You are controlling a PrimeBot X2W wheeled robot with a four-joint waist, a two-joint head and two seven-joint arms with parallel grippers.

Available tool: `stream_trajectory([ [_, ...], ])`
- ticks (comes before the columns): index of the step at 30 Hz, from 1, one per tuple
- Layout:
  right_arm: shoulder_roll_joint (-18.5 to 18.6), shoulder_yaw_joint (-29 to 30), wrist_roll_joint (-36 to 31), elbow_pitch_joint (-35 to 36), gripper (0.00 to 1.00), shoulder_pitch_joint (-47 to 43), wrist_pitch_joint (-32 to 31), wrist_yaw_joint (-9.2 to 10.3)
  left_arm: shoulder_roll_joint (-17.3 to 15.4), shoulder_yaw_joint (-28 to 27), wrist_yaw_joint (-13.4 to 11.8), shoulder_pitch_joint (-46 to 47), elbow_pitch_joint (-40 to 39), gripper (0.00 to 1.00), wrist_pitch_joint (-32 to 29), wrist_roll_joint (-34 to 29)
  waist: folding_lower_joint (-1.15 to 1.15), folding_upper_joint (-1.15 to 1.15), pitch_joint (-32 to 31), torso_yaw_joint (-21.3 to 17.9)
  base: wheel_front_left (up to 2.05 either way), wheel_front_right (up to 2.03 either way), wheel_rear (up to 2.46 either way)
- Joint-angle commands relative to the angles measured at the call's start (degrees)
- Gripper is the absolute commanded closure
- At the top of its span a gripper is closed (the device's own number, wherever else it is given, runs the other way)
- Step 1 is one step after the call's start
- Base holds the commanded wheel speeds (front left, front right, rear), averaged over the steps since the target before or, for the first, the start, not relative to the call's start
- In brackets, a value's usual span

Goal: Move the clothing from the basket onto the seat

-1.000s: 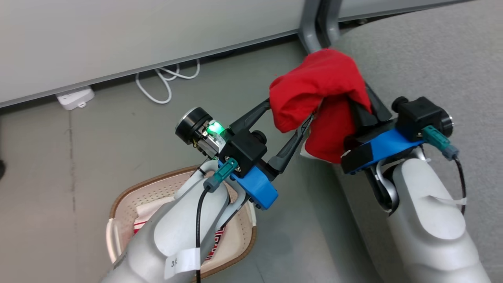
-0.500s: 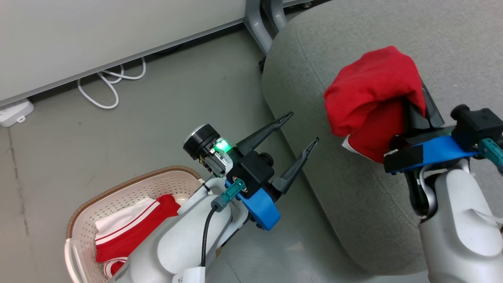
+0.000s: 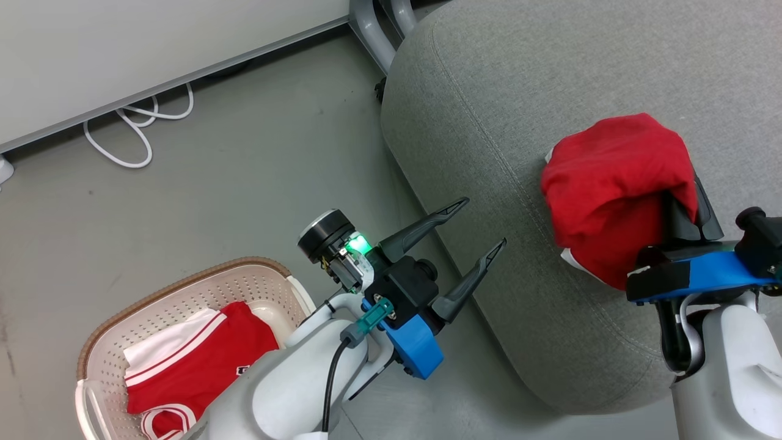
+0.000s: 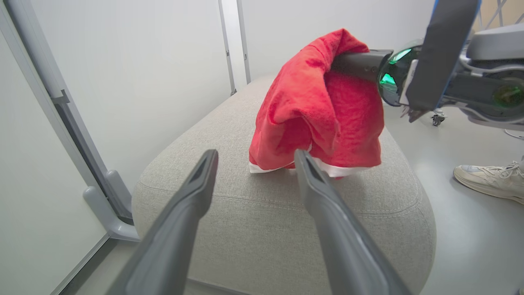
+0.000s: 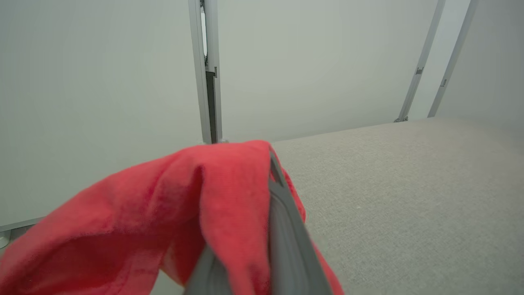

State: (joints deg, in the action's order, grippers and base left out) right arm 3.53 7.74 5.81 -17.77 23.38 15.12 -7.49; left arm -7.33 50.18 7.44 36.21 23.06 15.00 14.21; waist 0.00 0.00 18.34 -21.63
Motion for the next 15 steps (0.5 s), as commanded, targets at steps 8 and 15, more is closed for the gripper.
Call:
stream_trajectory([
  [8,-0.52,0.51,0.03,1.39,1.0,-0.5,0.06,-0.01,-0.81,-0.22,0.07,0.43,-0.62,0.0,0.28,0.33,0.0,0.0,0.64,0.1,0.0,0.0,0.0],
  [15,-0.55,1.49,-0.76,4.74,1.0,2.32,0.05,-0.01,-1.49,-1.93,0.06,1.65,-1.33,0.0,0.28,-0.31,0.0,0.0,2.67,0.56,0.0,0.0,0.0],
])
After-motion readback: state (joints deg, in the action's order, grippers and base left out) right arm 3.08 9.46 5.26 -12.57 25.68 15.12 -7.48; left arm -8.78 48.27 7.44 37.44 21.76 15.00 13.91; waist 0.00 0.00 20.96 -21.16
